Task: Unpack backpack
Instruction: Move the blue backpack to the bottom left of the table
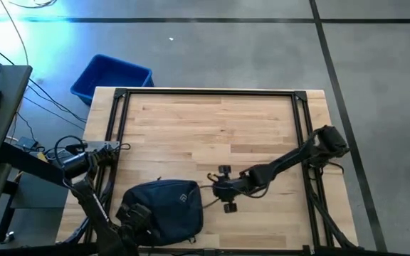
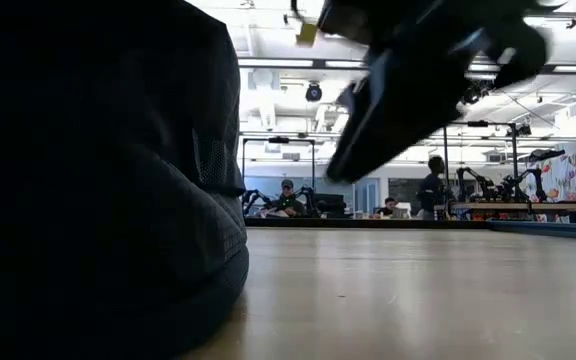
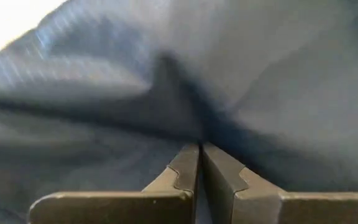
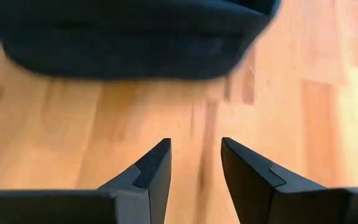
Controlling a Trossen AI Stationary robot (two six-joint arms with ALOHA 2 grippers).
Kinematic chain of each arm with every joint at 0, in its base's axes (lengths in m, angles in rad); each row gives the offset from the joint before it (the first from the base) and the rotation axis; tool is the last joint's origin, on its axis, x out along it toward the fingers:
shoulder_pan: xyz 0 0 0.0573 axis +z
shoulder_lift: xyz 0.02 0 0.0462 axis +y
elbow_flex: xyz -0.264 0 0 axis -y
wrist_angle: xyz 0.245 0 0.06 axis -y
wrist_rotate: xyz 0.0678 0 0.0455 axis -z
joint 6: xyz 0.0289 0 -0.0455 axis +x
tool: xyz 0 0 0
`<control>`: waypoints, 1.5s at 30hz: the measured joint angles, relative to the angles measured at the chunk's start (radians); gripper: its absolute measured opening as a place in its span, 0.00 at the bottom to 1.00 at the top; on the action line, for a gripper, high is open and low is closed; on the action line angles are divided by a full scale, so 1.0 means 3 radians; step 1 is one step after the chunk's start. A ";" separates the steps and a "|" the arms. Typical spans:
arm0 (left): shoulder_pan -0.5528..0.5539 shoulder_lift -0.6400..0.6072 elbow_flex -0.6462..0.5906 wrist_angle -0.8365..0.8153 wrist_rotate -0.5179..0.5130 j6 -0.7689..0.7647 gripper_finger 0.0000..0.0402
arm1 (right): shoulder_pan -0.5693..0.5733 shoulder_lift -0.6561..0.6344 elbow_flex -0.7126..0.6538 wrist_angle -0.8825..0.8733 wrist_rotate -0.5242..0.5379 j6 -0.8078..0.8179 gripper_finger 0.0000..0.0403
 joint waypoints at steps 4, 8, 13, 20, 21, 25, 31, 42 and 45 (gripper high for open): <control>-0.0024 -0.0009 -0.0204 0.0204 0.0236 -0.0225 0.00 | -0.0060 0.0277 -0.0056 0.0704 -0.0169 -0.0043 0.31; -0.0143 -0.0006 -0.0208 0.0203 0.0404 -0.0422 0.00 | -0.0036 0.0691 0.0332 0.0778 -0.0345 -0.0187 0.31; -0.0223 -0.0006 -0.0187 0.0183 0.0837 -0.0464 0.00 | 0.0007 0.1225 0.0980 0.0774 -0.0354 -0.0458 0.31; -0.0253 -0.0005 -0.0185 0.0042 0.1324 -0.0469 0.00 | 0.0012 0.1725 0.1814 0.0647 -0.0460 -0.0566 0.31; -0.0241 -0.0001 -0.0170 -0.0037 0.1416 -0.0474 0.00 | 0.0012 0.1745 0.1893 0.0532 -0.0459 -0.0577 0.31; -0.0200 0.0016 -0.0011 -0.0333 0.1492 -0.0483 0.00 | 0.0020 0.1653 0.2014 -0.0101 -0.0184 -0.0708 0.31; -0.0115 0.0013 0.0352 -0.0595 0.1306 -0.0477 0.00 | 0.0028 0.1305 0.1998 -0.0786 0.0111 -0.0773 0.29; -0.0062 0.0176 0.0383 -0.0375 0.0585 -0.0403 0.00 | 0.0094 0.0939 0.0787 0.0820 -0.0159 -0.0649 0.11; -0.0056 0.0210 0.0383 -0.0357 0.0795 -0.0407 0.00 | 0.0093 0.1094 0.0689 0.1343 -0.0266 -0.0611 0.07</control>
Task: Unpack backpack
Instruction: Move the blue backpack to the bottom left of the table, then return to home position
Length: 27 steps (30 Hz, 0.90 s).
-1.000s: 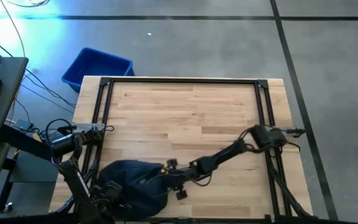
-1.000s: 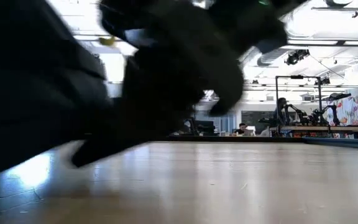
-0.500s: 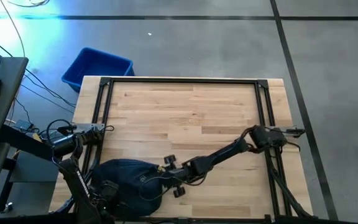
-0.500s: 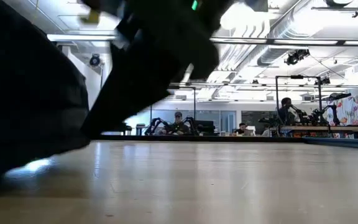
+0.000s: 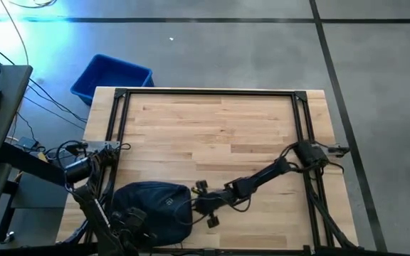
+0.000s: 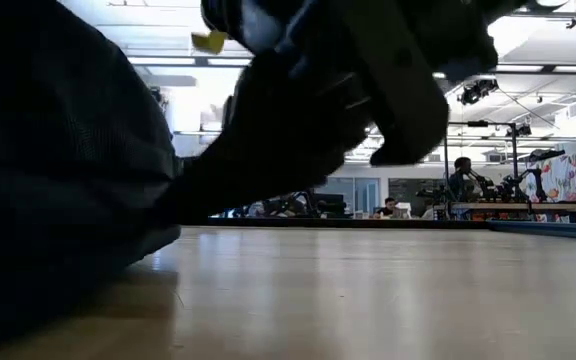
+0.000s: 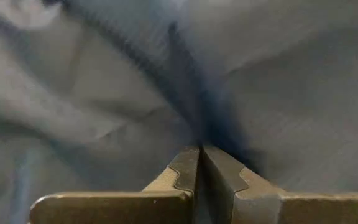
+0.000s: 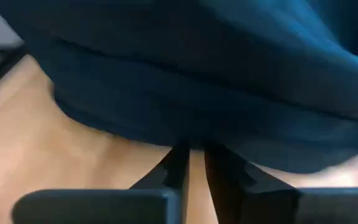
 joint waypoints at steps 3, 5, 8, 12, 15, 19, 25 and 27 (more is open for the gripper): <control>-0.0028 0.0002 0.0018 -0.0034 0.0305 -0.0017 0.00 | -0.0017 0.0189 0.0193 0.0158 -0.0179 0.0042 0.03; -0.0056 0.0001 0.0065 -0.0171 0.0480 -0.0027 0.00 | -0.0027 0.0358 0.0373 0.0152 -0.0313 0.0040 0.01; -0.0084 0.0003 0.0145 -0.0368 0.0730 -0.0059 0.00 | -0.0027 0.0523 0.0614 0.0101 -0.0371 0.0035 0.00; -0.0098 0.0001 0.0189 -0.0386 0.0774 -0.0071 0.00 | -0.0022 0.0533 0.0760 -0.0157 -0.0272 0.0051 0.00; -0.0079 0.0002 0.0271 -0.0383 0.0772 -0.0078 0.00 | -0.0014 0.0393 0.0757 -0.0342 -0.0304 0.0062 0.00; -0.0005 0.0002 0.0503 -0.0410 0.0316 -0.0008 0.00 | 0.0091 -0.0014 0.0731 -0.0729 -0.0340 -0.0103 0.00; 0.0387 -0.0089 0.0767 -0.0377 -0.1578 0.1103 0.00 | -0.0071 -0.1033 0.0166 -0.0955 -0.0562 -0.0256 0.00; 0.0606 -0.0245 0.0768 -0.0370 -0.1803 0.1592 0.00 | -0.0245 -0.1498 -0.0134 -0.1008 -0.0539 -0.0251 0.00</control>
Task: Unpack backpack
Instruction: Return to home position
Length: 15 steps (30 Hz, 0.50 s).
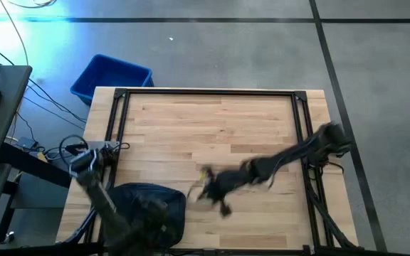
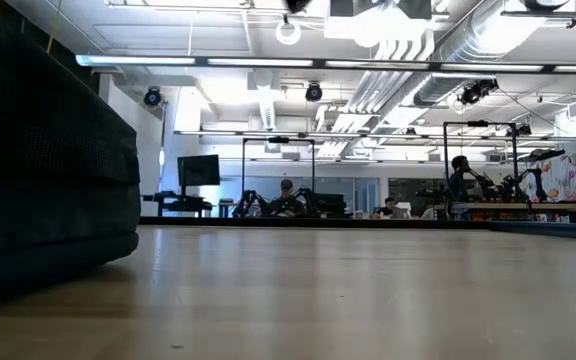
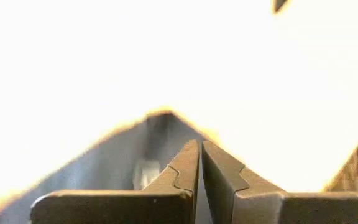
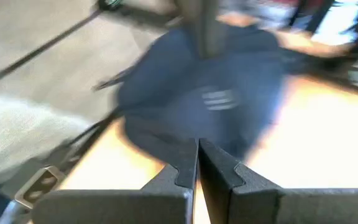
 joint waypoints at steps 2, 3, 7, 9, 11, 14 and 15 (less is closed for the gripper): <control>0.0252 -0.0189 -0.0003 0.0072 -0.0155 0.0541 0.00 | -0.0176 -0.0490 -0.0379 -0.0141 -0.0021 0.0052 0.00; 0.0385 -0.0308 -0.0030 0.0153 -0.0167 0.0844 0.00 | -0.0273 -0.0737 -0.0591 -0.0186 -0.0046 0.0102 0.00; 0.0903 -0.0939 -0.0353 0.0676 -0.0201 0.1893 0.00 | -0.0722 -0.1815 -0.1503 -0.0243 -0.0158 0.0299 0.00; 0.1170 -0.1343 -0.0657 0.0990 -0.0118 0.2277 0.00 | -0.0982 -0.2326 -0.1925 -0.0260 -0.0247 0.0430 0.00; 0.1444 -0.1781 -0.1076 0.1370 -0.0012 0.2590 0.00 | -0.1267 -0.2766 -0.2263 -0.0254 -0.0400 0.0552 0.00; 0.1846 -0.2482 -0.1869 0.2200 0.0196 0.3033 0.00 | -0.1715 -0.3226 -0.2616 -0.0047 -0.0734 0.0618 0.00; 0.1963 -0.2711 -0.2159 0.2519 0.0279 0.3187 0.00 | -0.1857 -0.3313 -0.2702 0.0039 -0.0903 0.0617 0.00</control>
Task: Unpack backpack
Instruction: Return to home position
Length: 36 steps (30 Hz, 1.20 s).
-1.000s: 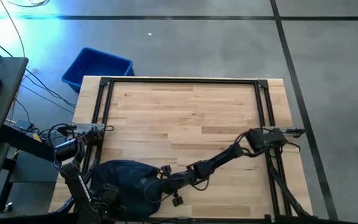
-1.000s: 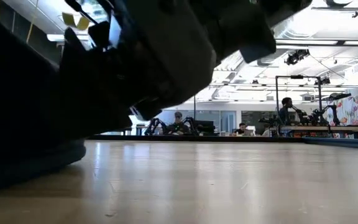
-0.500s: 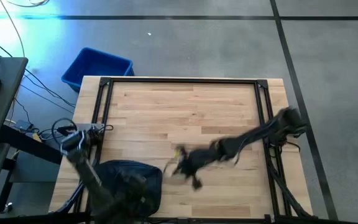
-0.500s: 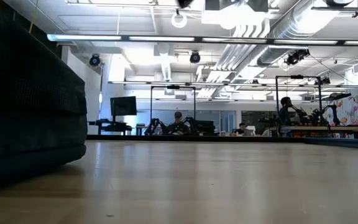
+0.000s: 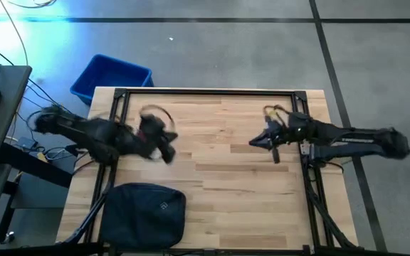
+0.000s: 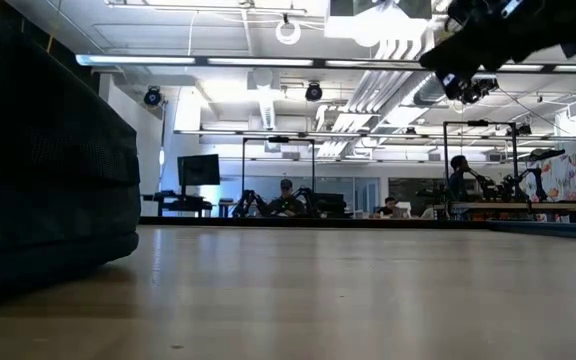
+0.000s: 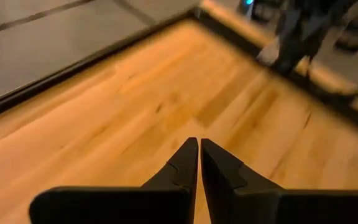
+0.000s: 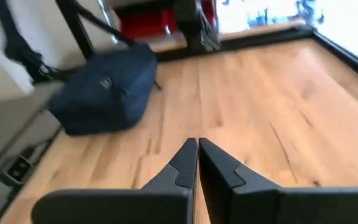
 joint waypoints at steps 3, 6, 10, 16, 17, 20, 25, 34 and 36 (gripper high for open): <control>0.0326 -0.0601 -0.0847 0.1055 0.0350 0.0453 0.00 | -0.0444 -0.0084 -0.0187 0.0285 -0.0499 0.0037 0.00; 0.0567 -0.1073 -0.1616 0.2003 0.0702 0.0795 0.00 | -0.0753 0.0025 -0.0281 0.0562 -0.0893 0.0077 0.00; 0.0774 -0.1486 -0.2416 0.2809 0.0951 0.1016 0.00 | -0.0954 0.0168 -0.0353 0.0697 -0.0933 -0.0106 0.00; 0.0858 -0.1941 -0.3191 0.3332 0.1019 0.1076 0.00 | -0.0985 0.0077 -0.0794 0.1336 -0.0836 -0.0033 0.00; 0.0856 -0.2021 -0.3288 0.3407 0.1031 0.1112 0.00 | -0.0985 0.0046 -0.0898 0.1479 -0.0755 0.0064 0.00; 0.0856 -0.2200 -0.3484 0.3568 0.1076 0.1252 0.00 | -0.0985 -0.0090 -0.1157 0.1677 -0.0488 0.0205 0.00; 0.0856 -0.2402 -0.3622 0.3635 0.1077 0.1584 0.00 | -0.0972 -0.0373 -0.1327 0.1732 0.0093 0.0212 0.00; 0.0856 -0.2407 -0.3625 0.3581 0.0955 0.1972 0.00 | -0.0828 -0.1030 -0.1424 0.1652 0.1114 0.0023 0.00; 0.0856 -0.2407 -0.3625 0.3570 0.0951 0.1973 0.00 | -0.0828 -0.1093 -0.1424 0.1532 0.1143 0.0088 0.00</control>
